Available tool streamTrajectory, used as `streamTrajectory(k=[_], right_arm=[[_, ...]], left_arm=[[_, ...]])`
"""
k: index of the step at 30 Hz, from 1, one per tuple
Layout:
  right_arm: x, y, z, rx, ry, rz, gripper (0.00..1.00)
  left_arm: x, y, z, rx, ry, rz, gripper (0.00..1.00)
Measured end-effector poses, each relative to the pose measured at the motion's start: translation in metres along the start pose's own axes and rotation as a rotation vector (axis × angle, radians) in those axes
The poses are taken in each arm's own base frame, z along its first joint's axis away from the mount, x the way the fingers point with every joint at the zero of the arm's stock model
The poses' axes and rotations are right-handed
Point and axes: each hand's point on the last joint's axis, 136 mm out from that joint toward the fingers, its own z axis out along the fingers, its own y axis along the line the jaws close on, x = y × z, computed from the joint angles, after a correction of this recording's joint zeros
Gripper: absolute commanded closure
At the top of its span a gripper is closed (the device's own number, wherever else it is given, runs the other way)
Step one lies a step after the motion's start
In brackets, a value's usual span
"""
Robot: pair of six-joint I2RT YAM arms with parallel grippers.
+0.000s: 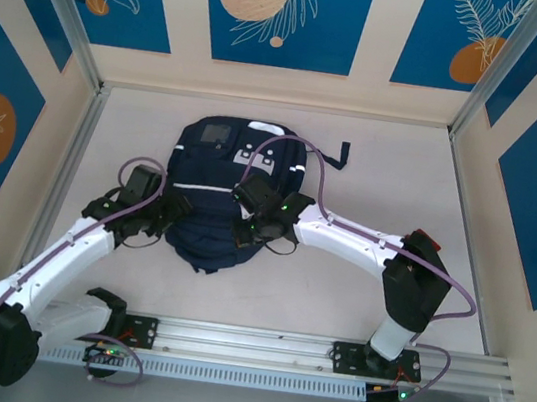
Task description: Pack books, pencil case, and school supplies into a backpack
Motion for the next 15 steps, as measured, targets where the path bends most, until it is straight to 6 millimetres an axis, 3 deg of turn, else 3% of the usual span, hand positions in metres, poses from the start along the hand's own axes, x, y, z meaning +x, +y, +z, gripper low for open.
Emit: streamTrajectory(k=[4, 10, 13, 15], right_arm=[[0.0, 0.0, 0.0, -0.001, 0.0, 0.0, 1.0], [0.0, 0.0, 0.0, -0.003, 0.002, 0.0, 1.0], [0.001, 0.0, 0.0, -0.001, 0.004, 0.0, 1.0], [0.001, -0.001, 0.0, 0.004, 0.004, 0.0, 1.0]], left_arm=[[0.014, -0.003, 0.011, 0.026, 0.039, -0.038, 0.54], [0.019, -0.007, 0.024, 0.037, 0.054, -0.072, 0.59], [0.02, -0.007, 0.029, 0.029, 0.059, -0.081, 0.68], [0.021, -0.004, 0.033, 0.016, 0.06, -0.082, 0.8]])
